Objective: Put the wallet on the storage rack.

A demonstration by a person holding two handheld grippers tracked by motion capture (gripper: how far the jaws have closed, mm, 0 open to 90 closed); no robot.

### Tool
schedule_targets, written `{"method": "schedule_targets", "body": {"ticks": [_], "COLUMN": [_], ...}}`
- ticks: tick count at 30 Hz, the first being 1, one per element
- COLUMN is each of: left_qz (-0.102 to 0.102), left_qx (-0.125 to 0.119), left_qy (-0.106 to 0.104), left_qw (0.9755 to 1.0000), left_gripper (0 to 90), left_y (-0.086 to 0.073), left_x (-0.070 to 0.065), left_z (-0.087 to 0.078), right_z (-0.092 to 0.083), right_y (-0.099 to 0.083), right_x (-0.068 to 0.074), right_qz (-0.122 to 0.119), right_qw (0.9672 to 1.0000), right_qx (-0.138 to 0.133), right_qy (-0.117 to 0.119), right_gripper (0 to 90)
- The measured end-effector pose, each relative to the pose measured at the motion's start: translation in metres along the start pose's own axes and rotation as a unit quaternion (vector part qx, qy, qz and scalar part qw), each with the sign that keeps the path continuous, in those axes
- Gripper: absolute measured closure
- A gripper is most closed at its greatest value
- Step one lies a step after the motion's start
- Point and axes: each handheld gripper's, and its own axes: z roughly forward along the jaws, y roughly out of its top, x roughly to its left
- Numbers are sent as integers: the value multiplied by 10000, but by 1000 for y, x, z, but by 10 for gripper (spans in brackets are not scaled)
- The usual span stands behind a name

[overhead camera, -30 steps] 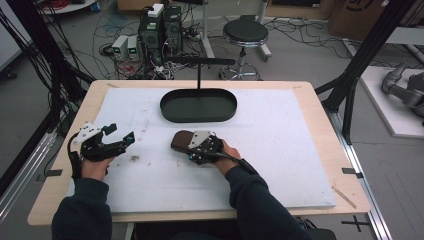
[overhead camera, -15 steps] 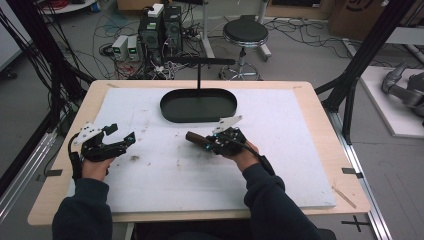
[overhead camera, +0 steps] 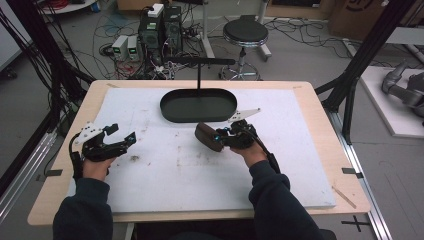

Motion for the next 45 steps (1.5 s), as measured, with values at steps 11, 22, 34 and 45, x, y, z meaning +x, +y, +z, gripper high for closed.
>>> {"method": "schedule_targets", "body": {"ticks": [11, 22, 34, 45], "left_qz": [24, 30, 130, 136], "left_qx": [-15, -20, -49, -42], "left_qy": [-59, -49, -88, -92], "left_qw": [10000, 10000, 9999, 9999], "left_gripper": [189, 190, 189, 189], "left_y": [0, 0, 0, -1], "left_x": [-2, -1, -2, -1], "left_z": [1, 1, 1, 2], "right_z": [2, 0, 31, 22], "right_y": [2, 2, -2, 28], "right_x": [-3, -1, 13, 5], "right_qz": [44, -104, -909, -1008], "right_qw": [9996, 9990, 9941, 9944], "right_qx": [-182, -301, 315, 59], "right_qy": [-201, -301, -503, -304], "right_gripper": [657, 358, 532, 650]}}
